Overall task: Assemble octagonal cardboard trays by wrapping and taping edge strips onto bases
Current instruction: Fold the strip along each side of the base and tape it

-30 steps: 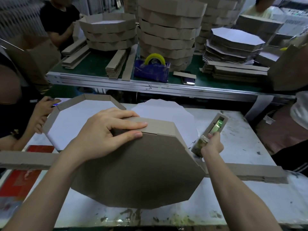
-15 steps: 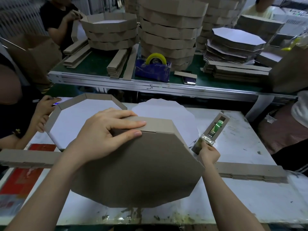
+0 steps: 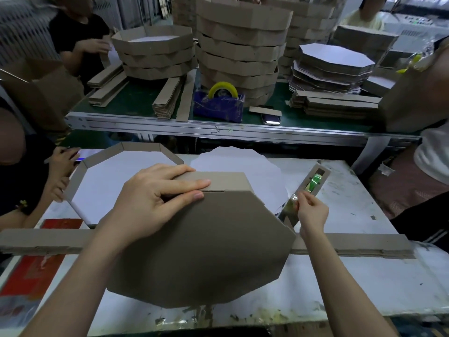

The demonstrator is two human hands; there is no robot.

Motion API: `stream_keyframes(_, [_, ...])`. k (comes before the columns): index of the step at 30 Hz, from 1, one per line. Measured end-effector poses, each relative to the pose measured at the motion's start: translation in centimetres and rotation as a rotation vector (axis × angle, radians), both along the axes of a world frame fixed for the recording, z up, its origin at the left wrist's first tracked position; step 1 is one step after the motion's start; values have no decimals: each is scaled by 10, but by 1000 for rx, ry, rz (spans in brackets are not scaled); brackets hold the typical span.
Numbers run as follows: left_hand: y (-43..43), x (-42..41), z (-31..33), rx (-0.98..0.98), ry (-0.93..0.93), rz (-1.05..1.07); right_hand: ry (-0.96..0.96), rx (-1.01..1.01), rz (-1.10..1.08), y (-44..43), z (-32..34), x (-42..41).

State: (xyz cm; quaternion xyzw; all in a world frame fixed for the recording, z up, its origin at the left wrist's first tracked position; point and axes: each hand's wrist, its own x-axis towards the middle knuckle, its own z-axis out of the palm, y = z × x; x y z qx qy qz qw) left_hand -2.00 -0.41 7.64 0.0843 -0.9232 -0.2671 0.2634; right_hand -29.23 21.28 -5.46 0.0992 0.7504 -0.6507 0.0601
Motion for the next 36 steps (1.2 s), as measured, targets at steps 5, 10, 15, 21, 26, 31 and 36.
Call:
stream_keyframes(5, [1, 7, 0, -31, -28, -31, 234, 44, 225, -28, 82, 43])
stream_keyframes(10, [10, 21, 2, -70, -26, -60, 327, 50, 430, -45, 151, 99])
stream_keyframes(15, [22, 33, -1, -47, 8, -18, 397, -2, 523, -51, 188, 147])
stream_keyframes(21, [19, 41, -5, 29, -39, -27, 360, 41, 659, -56, 189, 189])
stream_keyframes(26, [21, 48, -4, 68, -74, -34, 362, 104, 658, -48, 181, 212])
stream_keyframes(31, [26, 54, -3, 41, -49, -54, 352, 76, 604, -41, 166, 233])
stream_keyframes(36, [29, 61, 3, -63, -45, -77, 336, 61, 591, -36, 153, 242])
